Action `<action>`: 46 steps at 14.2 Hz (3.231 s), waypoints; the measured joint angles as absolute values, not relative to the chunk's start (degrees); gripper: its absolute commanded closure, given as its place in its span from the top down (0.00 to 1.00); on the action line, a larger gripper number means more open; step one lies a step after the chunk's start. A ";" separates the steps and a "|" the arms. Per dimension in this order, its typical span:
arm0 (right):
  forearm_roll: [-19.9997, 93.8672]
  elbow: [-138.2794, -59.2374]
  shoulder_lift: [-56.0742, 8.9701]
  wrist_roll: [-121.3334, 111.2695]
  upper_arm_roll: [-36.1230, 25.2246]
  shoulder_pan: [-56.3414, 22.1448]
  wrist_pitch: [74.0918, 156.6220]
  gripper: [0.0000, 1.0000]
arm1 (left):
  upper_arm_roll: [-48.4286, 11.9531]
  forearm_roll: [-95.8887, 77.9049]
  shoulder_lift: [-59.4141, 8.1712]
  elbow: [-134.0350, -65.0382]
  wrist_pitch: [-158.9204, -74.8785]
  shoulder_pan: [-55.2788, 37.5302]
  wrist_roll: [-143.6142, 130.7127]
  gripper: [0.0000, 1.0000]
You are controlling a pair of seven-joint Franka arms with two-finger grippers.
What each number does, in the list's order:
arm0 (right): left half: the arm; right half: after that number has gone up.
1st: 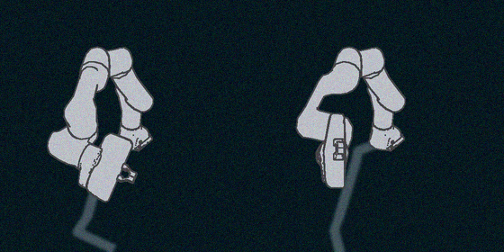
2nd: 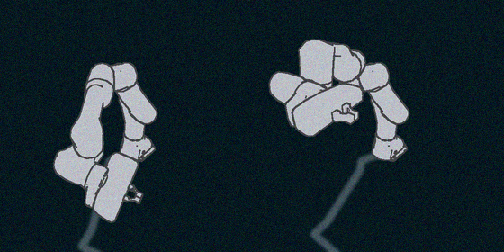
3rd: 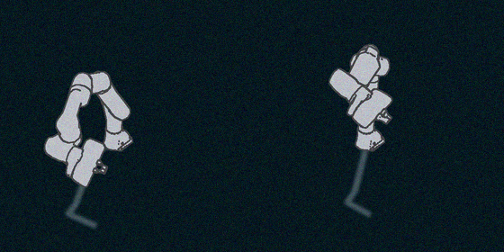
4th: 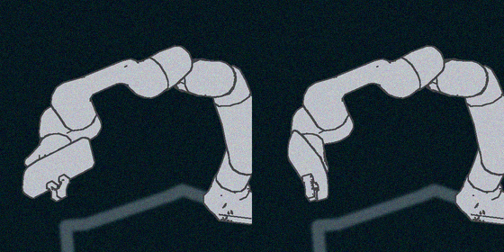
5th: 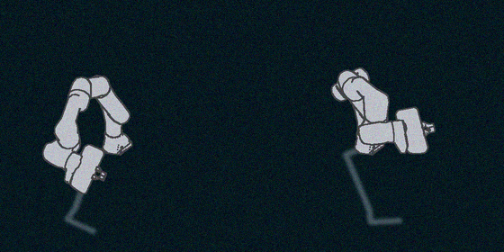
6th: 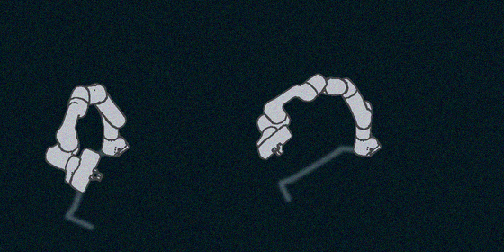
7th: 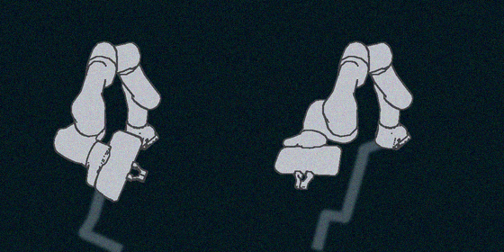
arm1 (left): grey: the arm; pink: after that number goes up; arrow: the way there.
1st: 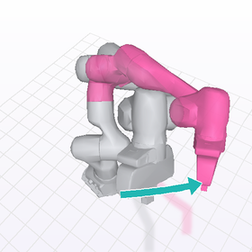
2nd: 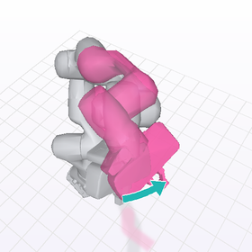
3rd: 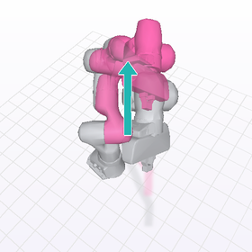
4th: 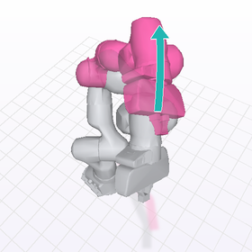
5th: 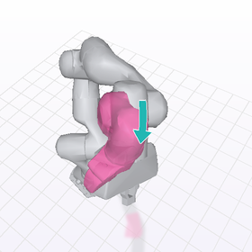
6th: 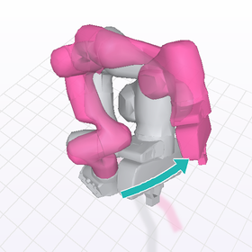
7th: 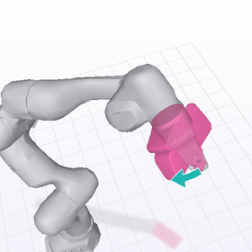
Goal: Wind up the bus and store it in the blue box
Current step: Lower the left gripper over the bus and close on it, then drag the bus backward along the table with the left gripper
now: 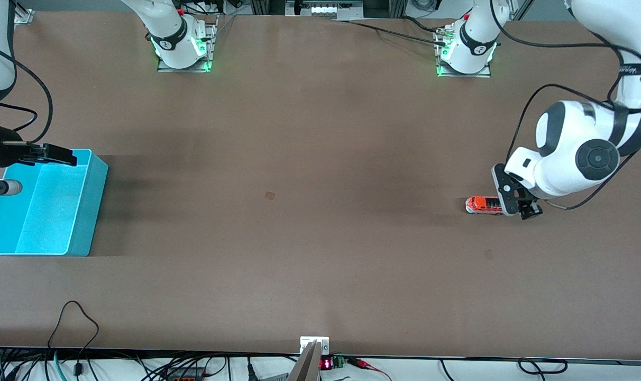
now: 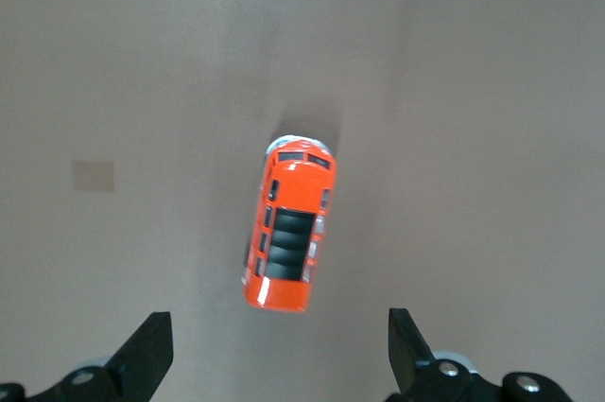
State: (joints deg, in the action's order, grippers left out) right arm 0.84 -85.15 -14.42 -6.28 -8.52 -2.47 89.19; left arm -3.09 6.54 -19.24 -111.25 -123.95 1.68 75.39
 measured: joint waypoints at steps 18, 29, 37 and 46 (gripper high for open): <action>0.84 -85.15 -14.42 -6.28 -8.45 -2.54 87.72 1.00 | -3.53 6.57 -24.83 -120.45 -142.18 2.70 82.75 0.39; 0.93 -85.09 -14.37 -6.27 -7.99 -4.30 87.24 1.00 | -3.73 6.57 -24.99 -120.36 -142.62 3.33 82.78 0.36; 0.93 -85.08 -14.36 -6.27 -7.99 -4.33 87.19 1.00 | -3.48 6.57 -26.42 -118.06 -142.62 15.64 95.30 0.36; 0.93 -85.08 -14.35 -6.27 -8.03 -4.24 87.10 1.00 | -3.57 6.57 -28.36 -115.33 -142.44 20.97 99.57 1.00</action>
